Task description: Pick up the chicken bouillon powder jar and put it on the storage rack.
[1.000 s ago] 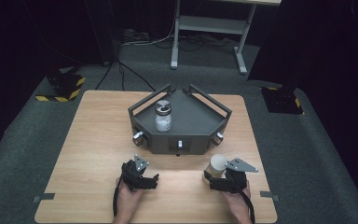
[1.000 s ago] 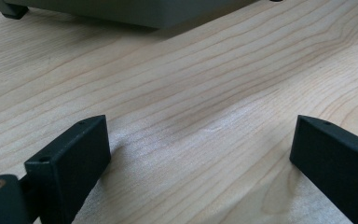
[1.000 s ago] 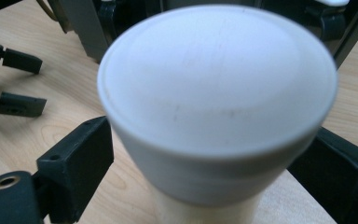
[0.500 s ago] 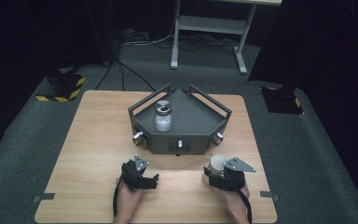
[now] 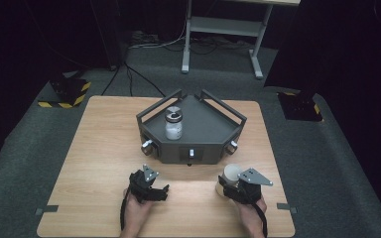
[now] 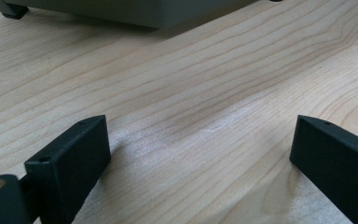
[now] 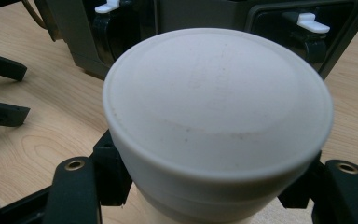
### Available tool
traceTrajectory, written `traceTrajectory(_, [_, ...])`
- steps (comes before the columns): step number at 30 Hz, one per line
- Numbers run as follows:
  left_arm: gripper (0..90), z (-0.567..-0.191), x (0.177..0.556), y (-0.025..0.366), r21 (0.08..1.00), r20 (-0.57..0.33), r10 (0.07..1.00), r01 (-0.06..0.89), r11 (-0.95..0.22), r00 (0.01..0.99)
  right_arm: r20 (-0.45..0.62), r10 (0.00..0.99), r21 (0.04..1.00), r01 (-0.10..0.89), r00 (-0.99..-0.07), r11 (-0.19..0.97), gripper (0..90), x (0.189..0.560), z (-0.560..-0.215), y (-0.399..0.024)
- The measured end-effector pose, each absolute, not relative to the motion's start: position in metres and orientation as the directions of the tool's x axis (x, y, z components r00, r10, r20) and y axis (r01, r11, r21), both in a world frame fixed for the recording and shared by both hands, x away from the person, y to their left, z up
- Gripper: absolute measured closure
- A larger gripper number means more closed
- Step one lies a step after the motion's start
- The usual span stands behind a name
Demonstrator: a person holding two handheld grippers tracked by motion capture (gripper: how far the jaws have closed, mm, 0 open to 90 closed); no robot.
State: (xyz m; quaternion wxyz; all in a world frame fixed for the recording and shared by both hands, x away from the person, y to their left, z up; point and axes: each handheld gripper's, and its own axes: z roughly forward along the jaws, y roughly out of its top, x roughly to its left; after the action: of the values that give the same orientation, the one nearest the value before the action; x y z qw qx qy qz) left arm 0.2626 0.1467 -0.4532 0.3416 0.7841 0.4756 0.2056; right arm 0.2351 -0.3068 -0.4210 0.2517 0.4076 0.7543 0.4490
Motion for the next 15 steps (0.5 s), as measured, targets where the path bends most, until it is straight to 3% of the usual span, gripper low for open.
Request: traceTrajectory(15, [4.9,-0.4535,0.2624,0.1466,0.733,-0.004,0.887,0.605,-0.311,0.461,-0.015,0.829,0.876,0.393,-0.56,0.281,35.6,0.2396,-0.4136,-0.3081])
